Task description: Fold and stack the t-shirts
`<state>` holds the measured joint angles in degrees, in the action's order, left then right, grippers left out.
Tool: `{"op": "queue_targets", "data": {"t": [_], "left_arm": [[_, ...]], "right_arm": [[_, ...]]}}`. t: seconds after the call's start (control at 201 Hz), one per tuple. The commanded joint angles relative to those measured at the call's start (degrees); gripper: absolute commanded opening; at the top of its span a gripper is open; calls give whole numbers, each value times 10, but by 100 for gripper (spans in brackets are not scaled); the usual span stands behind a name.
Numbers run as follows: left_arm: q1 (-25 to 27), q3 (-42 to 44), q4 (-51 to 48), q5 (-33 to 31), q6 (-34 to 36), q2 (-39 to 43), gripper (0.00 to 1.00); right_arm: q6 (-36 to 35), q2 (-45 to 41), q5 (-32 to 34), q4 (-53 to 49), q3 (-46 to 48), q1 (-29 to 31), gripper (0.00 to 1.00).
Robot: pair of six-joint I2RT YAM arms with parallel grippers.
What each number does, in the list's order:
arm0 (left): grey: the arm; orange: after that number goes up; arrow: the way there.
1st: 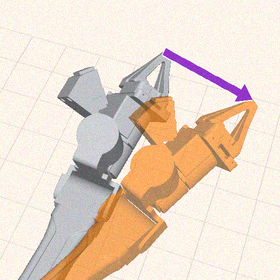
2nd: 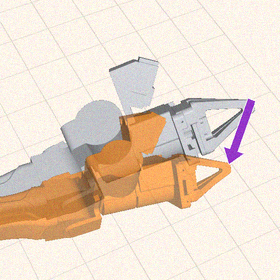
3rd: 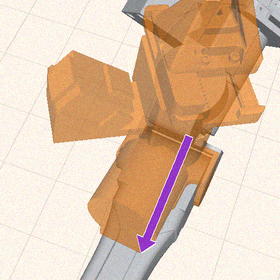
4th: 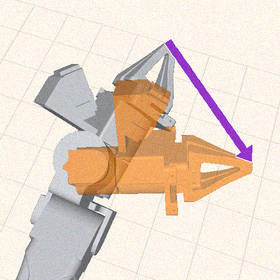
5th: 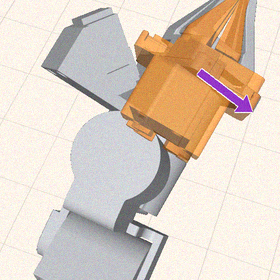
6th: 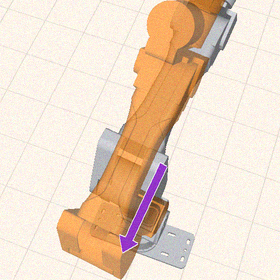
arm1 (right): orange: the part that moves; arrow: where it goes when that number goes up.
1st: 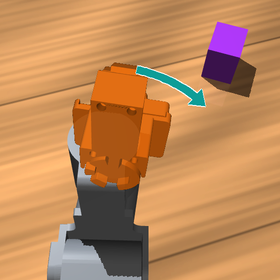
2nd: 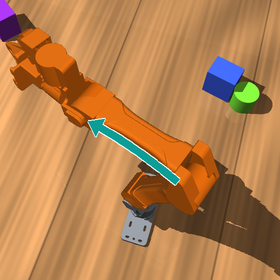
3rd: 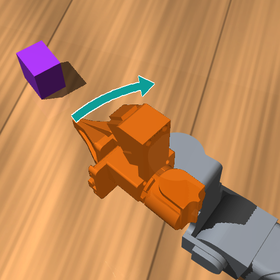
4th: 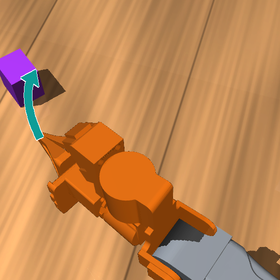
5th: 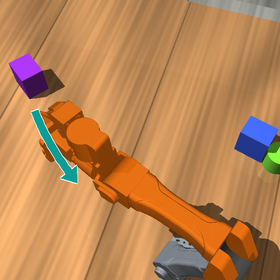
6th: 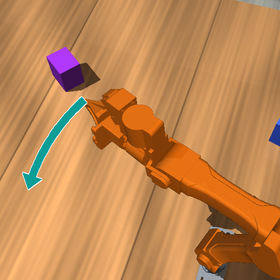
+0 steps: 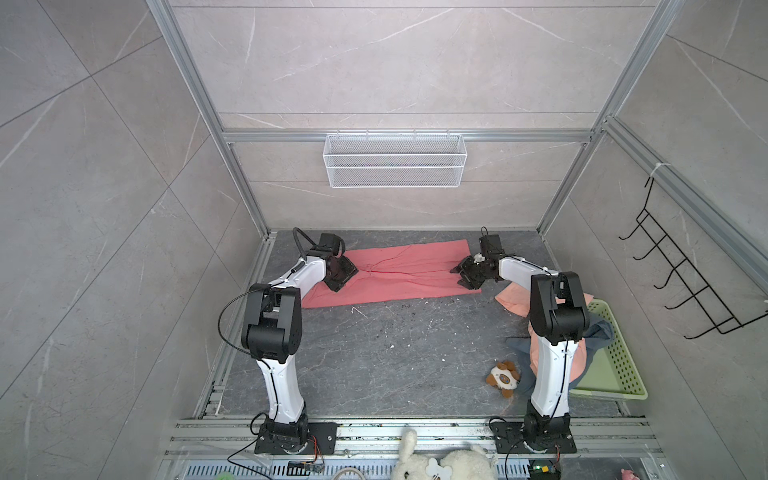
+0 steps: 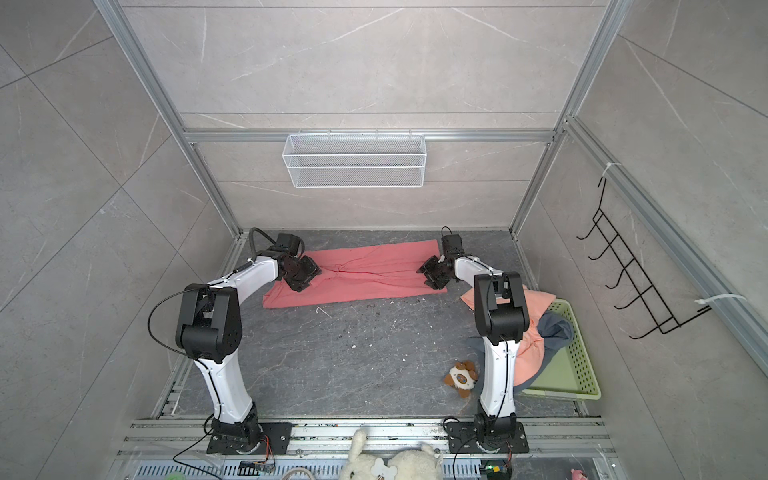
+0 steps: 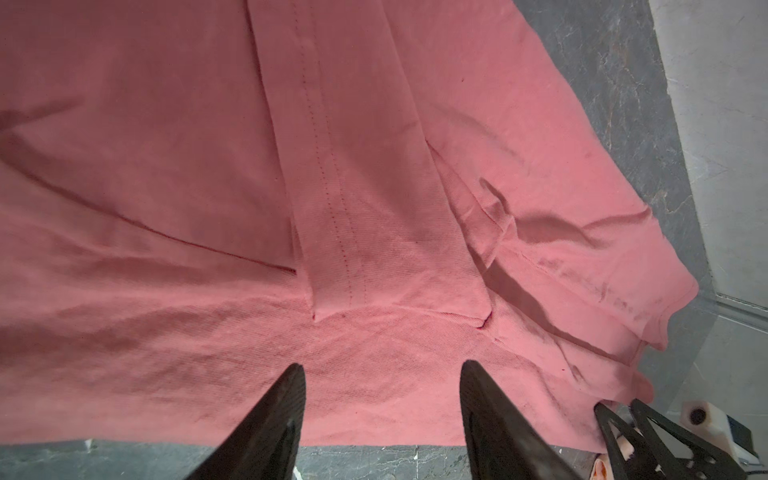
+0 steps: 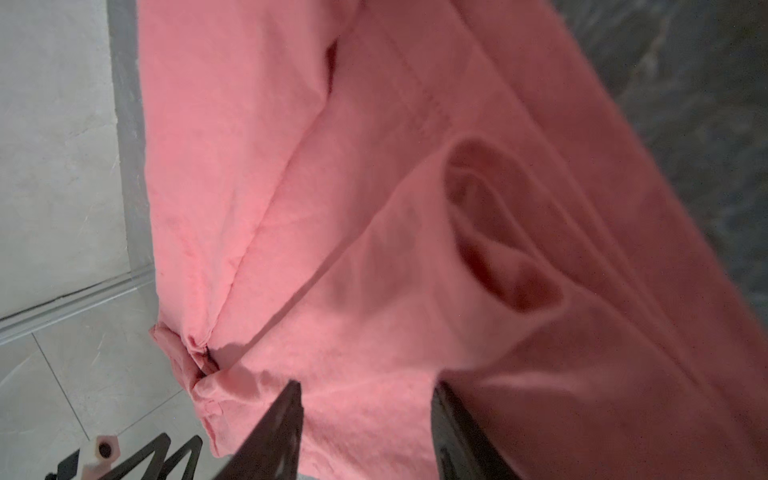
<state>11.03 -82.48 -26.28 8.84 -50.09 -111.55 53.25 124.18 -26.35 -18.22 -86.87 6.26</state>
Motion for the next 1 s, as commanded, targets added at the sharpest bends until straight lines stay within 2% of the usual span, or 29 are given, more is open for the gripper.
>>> {"op": "queue_targets", "data": {"t": [0.0, 0.473, 0.657, 0.806, 0.99], "left_arm": [[5, -3, 19, -15, -17, 26, 62], [10, 1, 14, -21, -22, 16, 62], [11, -2, 11, -22, -23, 10, 62], [11, -2, 11, -20, -28, 3, 62], [11, -2, 8, -22, -28, 5, 62]], "right_arm": [[33, 37, 7, -13, -35, 6, 52], [65, 109, -1, -50, -165, 8, 51], [54, 127, 3, -74, -216, 9, 51], [71, 143, -4, -49, -248, 8, 51], [67, 219, -19, -58, -365, 9, 51]]}}
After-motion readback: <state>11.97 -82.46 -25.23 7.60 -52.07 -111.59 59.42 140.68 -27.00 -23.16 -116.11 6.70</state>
